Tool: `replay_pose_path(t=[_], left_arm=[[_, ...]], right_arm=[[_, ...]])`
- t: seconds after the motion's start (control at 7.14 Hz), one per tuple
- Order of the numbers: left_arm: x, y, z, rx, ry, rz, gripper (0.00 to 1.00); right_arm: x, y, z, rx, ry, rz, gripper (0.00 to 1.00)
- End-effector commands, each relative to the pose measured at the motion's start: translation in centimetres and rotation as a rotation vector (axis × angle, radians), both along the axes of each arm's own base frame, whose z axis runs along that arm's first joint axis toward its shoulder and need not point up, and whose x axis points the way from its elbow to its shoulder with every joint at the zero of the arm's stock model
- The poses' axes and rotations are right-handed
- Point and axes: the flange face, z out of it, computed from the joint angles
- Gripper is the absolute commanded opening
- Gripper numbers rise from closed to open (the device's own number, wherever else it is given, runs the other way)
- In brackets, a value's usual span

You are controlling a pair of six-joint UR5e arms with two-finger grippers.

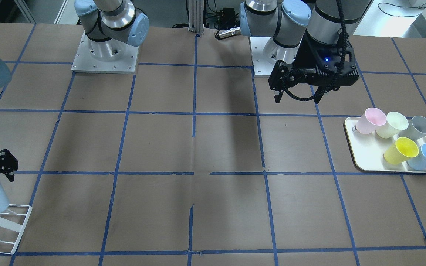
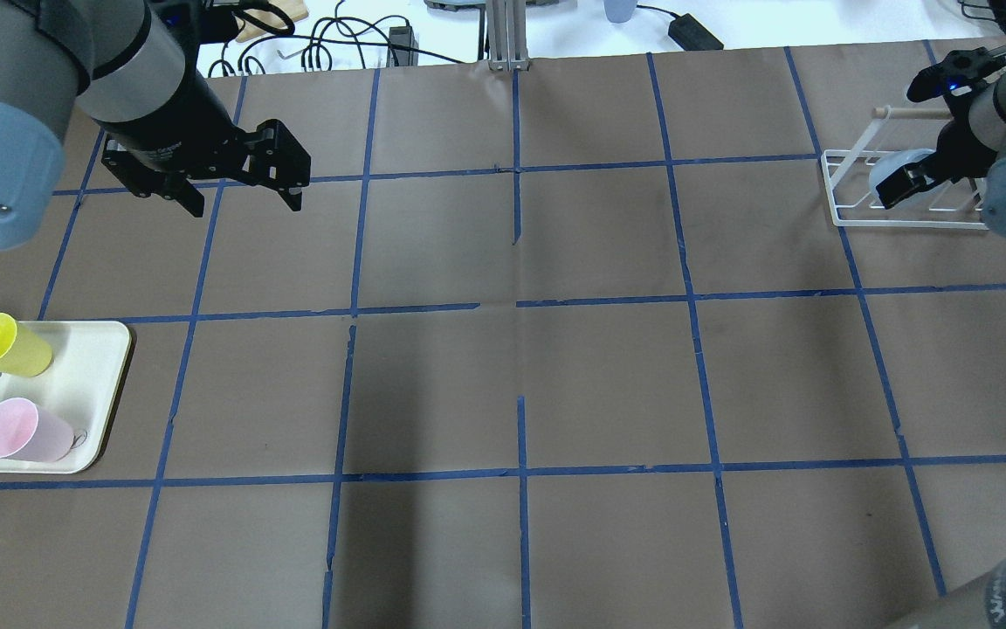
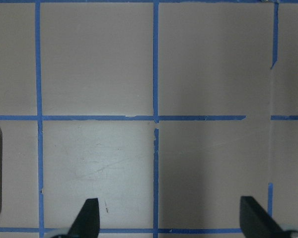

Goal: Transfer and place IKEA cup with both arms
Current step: 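Lower the right gripper around the light blue cup and close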

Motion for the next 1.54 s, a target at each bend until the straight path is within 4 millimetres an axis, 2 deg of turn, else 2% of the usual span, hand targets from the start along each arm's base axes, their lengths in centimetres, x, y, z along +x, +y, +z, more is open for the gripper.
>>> replay_pose_path(t=[0.0, 0.28, 0.56, 1.12, 1.4], left_arm=[[-0.03, 0.01, 0.0, 0.0, 0.0, -0.001, 1.0], [0.05, -0.01, 0.0, 0.0, 0.0, 0.001, 1.0], [0.05, -0.01, 0.0, 0.0, 0.0, 0.001, 1.0], [0.03, -0.01, 0.0, 0.0, 0.002, 0.001, 1.0], [0.05, -0.01, 0.0, 0.0, 0.0, 0.001, 1.0]], right_arm=[[0.0, -0.04, 0.1, -0.003, -0.001, -0.003, 0.92], [-0.02, -0.05, 0.01, 0.0, 0.0, -0.001, 0.82], [-0.03, -0.07, 0.17, -0.003, 0.002, 0.001, 0.79], [-0.17, -0.43, 0.83, -0.027, 0.009, -0.001, 0.79], [-0.26, -0.64, 0.21, -0.024, 0.007, -0.003, 0.79]])
